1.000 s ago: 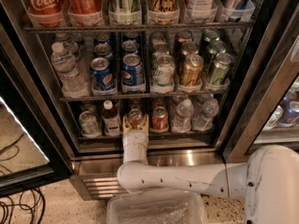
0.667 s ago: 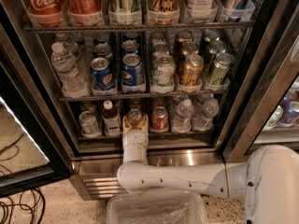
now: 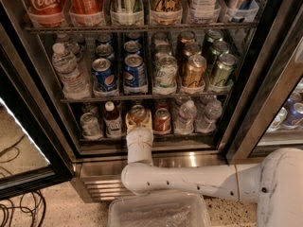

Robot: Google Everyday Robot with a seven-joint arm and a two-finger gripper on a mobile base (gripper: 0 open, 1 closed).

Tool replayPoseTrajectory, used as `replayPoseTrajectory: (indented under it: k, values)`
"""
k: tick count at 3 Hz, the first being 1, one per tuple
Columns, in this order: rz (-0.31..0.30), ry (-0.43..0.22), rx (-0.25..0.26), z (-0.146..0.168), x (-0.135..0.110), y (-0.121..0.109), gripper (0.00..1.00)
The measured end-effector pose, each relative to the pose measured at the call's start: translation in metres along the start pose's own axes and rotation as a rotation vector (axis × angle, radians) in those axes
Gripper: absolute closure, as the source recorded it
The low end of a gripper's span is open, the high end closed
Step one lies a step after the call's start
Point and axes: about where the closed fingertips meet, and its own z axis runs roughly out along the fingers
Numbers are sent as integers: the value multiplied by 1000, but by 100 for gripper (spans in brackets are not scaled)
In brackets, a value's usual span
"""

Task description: Pick orange can from bottom shelf of fridge

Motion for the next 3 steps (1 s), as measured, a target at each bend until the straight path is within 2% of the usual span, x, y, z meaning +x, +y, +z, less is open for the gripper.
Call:
replayPoseTrajectory:
  k: [1,2,3]
  values:
    - [-2,-24,-5,-7,-23,-10,100]
    - [56,33,-65,-31,-28,-15,100]
    - [138,111,-167,-57,-20,-12,100]
